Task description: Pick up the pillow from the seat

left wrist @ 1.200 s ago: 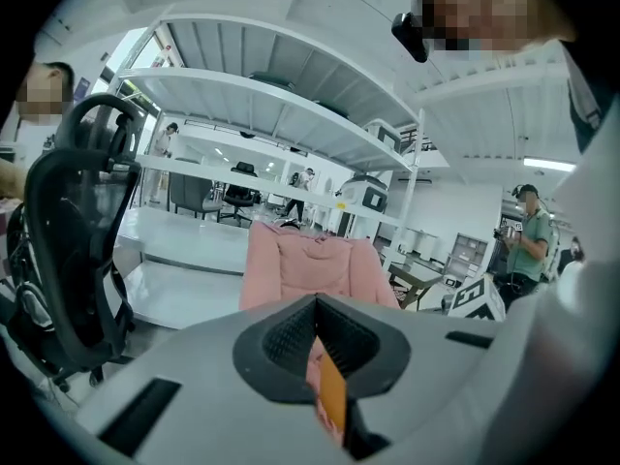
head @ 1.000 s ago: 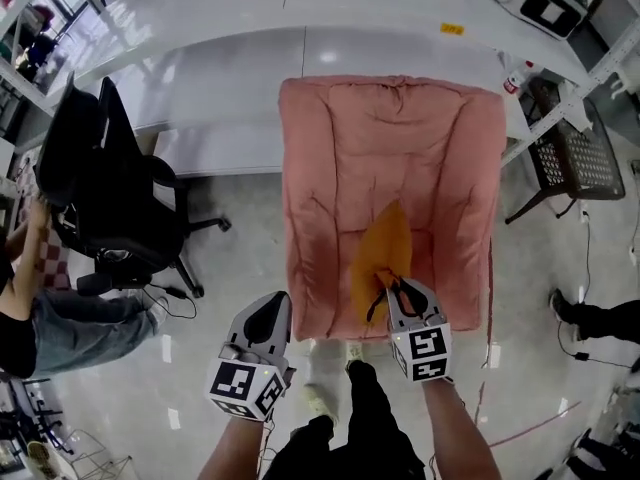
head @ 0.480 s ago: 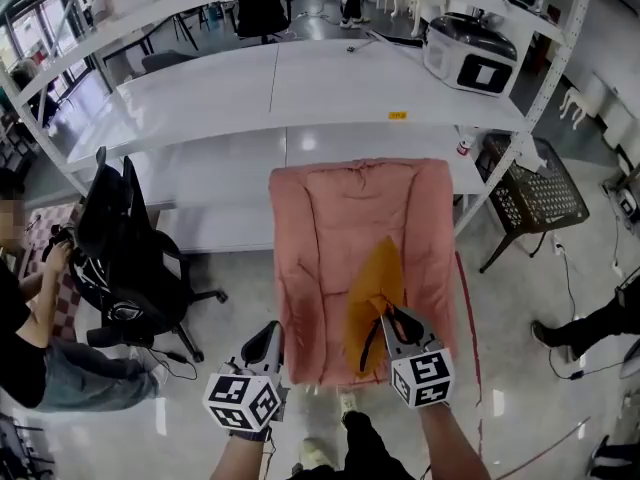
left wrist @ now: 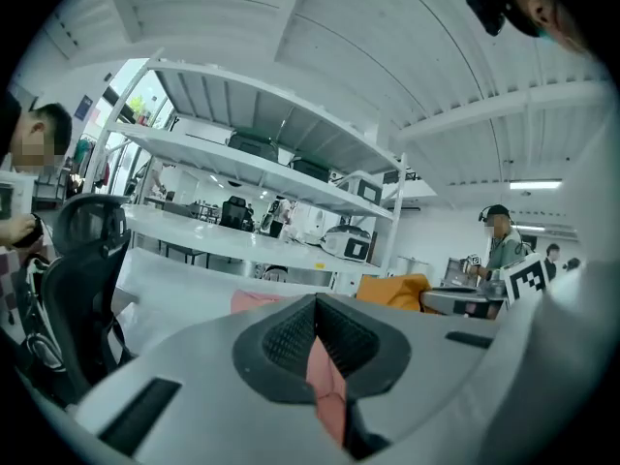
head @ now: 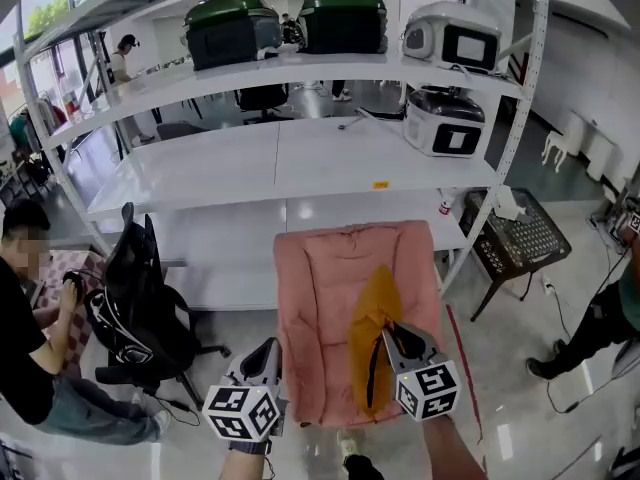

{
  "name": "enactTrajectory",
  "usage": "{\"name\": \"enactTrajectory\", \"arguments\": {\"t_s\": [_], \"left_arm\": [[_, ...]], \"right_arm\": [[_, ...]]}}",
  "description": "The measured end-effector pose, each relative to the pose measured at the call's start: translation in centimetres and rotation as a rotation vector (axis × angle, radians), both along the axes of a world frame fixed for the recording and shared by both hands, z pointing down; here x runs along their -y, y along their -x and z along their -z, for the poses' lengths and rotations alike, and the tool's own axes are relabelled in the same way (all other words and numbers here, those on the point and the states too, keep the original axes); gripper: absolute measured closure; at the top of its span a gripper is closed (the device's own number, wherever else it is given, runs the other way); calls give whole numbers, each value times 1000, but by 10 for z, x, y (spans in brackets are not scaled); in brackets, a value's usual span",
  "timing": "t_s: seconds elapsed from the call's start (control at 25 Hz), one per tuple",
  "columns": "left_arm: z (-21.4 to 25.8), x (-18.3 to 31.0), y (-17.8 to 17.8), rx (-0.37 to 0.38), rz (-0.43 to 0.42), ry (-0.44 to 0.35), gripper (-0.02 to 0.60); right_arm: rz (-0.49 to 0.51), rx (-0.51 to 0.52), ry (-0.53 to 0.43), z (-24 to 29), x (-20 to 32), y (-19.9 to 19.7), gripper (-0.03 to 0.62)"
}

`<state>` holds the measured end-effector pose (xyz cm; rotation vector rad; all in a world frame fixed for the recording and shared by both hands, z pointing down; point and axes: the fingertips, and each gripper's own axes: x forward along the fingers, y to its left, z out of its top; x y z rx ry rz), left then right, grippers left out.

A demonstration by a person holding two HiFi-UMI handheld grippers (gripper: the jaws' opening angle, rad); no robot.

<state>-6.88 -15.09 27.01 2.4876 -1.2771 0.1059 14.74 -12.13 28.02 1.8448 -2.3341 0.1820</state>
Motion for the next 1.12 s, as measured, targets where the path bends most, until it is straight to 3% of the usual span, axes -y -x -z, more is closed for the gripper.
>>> {"name": "enactTrajectory", "arguments": {"t_s": [0.4,0.6,1.12], "left_arm": [[72,-11,17,-33,10,-113,575],[90,-19,29,-44,24,-135,575],[118,-29,28,-37,-32,-155,575]], "right_arm": [[-2,3,-126,78,-9,12,567],[2,7,-150,98,-19,19,568],[2,-11,-203,137,-27,27,571]]}}
